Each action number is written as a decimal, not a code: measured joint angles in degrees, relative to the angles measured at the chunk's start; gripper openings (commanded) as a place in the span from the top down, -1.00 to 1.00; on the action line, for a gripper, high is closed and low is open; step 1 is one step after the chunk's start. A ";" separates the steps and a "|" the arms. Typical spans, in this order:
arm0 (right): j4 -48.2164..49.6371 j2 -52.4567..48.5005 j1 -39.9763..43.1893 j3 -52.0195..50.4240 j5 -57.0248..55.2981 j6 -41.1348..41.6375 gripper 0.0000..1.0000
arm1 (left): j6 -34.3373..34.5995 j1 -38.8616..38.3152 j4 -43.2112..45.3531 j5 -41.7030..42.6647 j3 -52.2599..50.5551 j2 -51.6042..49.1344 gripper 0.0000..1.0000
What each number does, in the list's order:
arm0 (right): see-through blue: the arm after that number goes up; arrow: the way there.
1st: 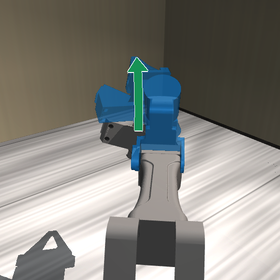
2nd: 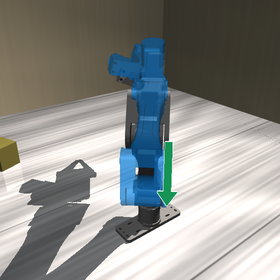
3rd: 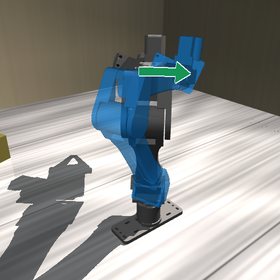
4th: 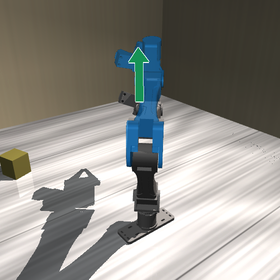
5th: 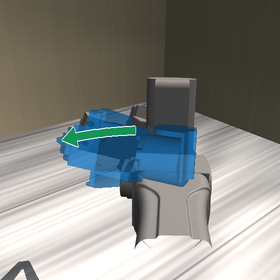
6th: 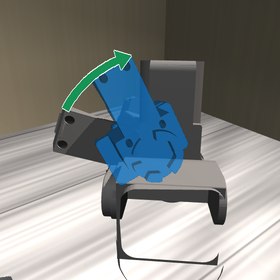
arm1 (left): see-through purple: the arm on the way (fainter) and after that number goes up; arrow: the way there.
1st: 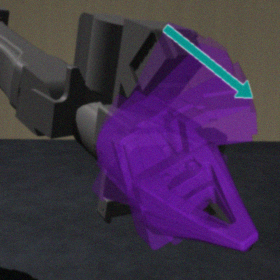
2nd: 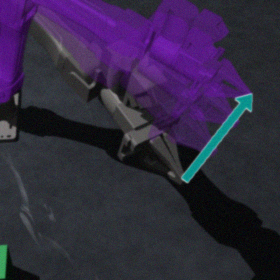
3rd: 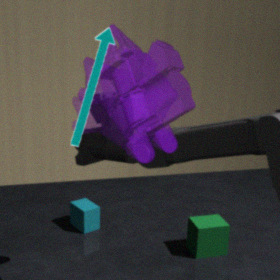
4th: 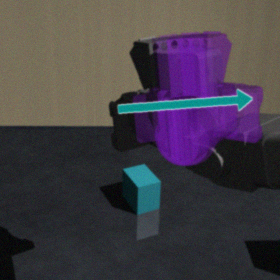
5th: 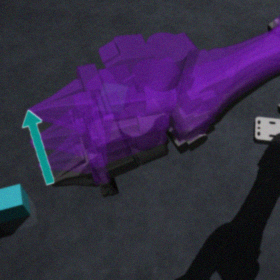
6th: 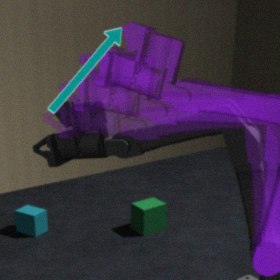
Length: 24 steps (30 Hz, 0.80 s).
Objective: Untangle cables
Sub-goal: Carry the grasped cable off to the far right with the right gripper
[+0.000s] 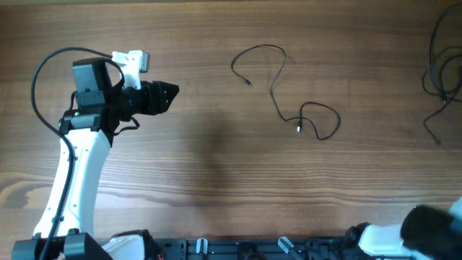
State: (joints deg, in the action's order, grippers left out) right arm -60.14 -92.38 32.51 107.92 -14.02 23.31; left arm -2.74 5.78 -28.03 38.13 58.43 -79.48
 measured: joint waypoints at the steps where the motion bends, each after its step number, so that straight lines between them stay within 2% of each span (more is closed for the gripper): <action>1: 0.92 -1.90 1.44 0.00 0.68 -0.04 0.91 | 0.00 0.00 0.02 0.22 0.00 0.00 -0.19; 10: 10.64 -13.73 9.46 2.62 2.47 -2.67 0.91 | 0.00 0.00 -0.02 0.83 0.00 0.00 -0.19; 17: 15.43 -26.10 10.51 13.31 2.47 -5.49 0.91 | 0.04 -0.24 -0.02 0.81 0.00 0.00 -0.18; 24: 16.81 -36.39 10.51 14.05 2.14 -7.10 0.91 | 0.07 -3.10 0.20 0.85 0.00 0.00 -0.18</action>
State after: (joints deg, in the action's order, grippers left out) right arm -43.33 -128.77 43.03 121.97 -11.88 16.21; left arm -2.68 2.68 -27.83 38.98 58.43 -79.48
